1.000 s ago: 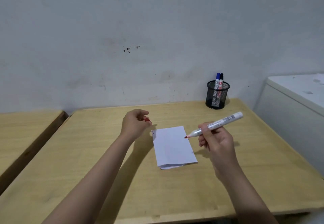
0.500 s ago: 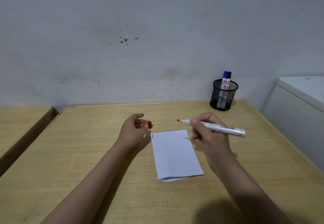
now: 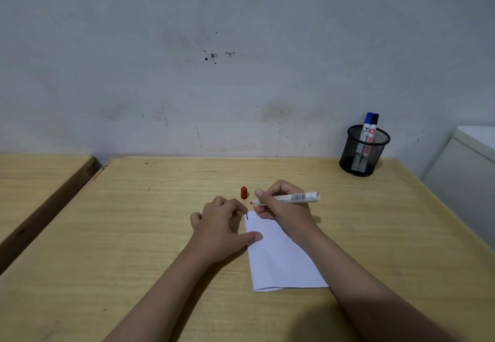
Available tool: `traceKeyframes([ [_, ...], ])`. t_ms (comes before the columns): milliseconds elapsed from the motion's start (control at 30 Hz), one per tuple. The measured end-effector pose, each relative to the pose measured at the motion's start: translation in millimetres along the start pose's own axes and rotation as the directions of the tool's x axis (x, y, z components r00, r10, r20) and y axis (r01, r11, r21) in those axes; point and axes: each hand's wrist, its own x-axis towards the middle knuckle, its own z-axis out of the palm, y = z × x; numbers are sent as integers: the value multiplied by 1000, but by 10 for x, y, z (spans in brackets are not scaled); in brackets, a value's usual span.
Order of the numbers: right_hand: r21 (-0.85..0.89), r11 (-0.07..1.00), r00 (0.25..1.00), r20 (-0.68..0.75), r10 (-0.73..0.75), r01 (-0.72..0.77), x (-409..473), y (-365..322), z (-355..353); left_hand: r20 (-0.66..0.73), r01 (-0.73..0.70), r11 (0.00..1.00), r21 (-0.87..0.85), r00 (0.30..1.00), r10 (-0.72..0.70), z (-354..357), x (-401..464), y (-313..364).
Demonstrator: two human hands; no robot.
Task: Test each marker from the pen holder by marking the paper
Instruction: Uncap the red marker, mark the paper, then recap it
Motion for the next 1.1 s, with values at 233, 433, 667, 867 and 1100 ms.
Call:
traceKeyframes([
  [233,-135,988,995,-56,-85,77,19,72,20,-5,12,999,53,1000,-11,-44,62,-24],
  [433,-152,985,995,-47,-86,78,55,109,24,1,39,999,20,999,-39,-69,90,-30],
  [667,-198,977,996,-14,-86,81,58,106,34,2,35,999,26,999,-35,-95,97,-32],
  [867,-199,977,997,-8,-77,74,64,106,39,19,-1,997,72,1000,-1,-102,87,-32],
  [1100,-168,985,999,1,-39,38,93,104,32,25,6,995,104,1000,-9,-96,104,-33],
])
